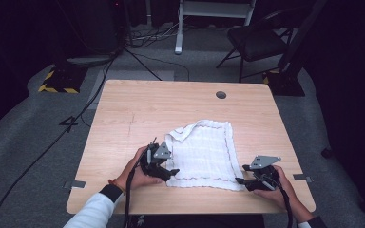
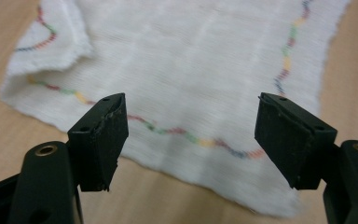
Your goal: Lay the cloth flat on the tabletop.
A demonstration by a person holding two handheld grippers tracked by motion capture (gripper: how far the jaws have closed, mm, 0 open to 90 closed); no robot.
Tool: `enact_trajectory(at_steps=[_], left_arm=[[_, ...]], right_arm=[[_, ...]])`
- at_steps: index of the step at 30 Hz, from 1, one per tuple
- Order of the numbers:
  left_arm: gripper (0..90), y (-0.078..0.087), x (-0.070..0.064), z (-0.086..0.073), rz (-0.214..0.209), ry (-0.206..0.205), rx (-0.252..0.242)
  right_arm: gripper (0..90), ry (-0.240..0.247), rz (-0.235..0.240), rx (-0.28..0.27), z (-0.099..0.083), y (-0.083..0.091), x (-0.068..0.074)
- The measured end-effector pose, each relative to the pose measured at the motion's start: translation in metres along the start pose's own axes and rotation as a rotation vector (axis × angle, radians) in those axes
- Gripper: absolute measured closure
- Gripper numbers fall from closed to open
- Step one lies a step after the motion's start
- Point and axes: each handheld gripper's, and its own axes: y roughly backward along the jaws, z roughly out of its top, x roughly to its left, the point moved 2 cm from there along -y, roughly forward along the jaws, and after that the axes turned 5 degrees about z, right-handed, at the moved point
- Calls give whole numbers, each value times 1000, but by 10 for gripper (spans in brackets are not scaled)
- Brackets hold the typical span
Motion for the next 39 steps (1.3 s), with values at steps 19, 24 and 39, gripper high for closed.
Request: enact_trajectory(at_steps=[19, 24, 39], left_arm=[[323, -76, 78, 35, 149, -28, 54], [456, -73, 90, 33, 213, 18, 2], [731, -66, 132, 19, 214, 237, -70]], right_arm=[[448, 97, -6, -78, 25, -17, 9], [452, 99, -12, -76, 31, -21, 8], [487, 266, 159, -102, 93, -65, 69]])
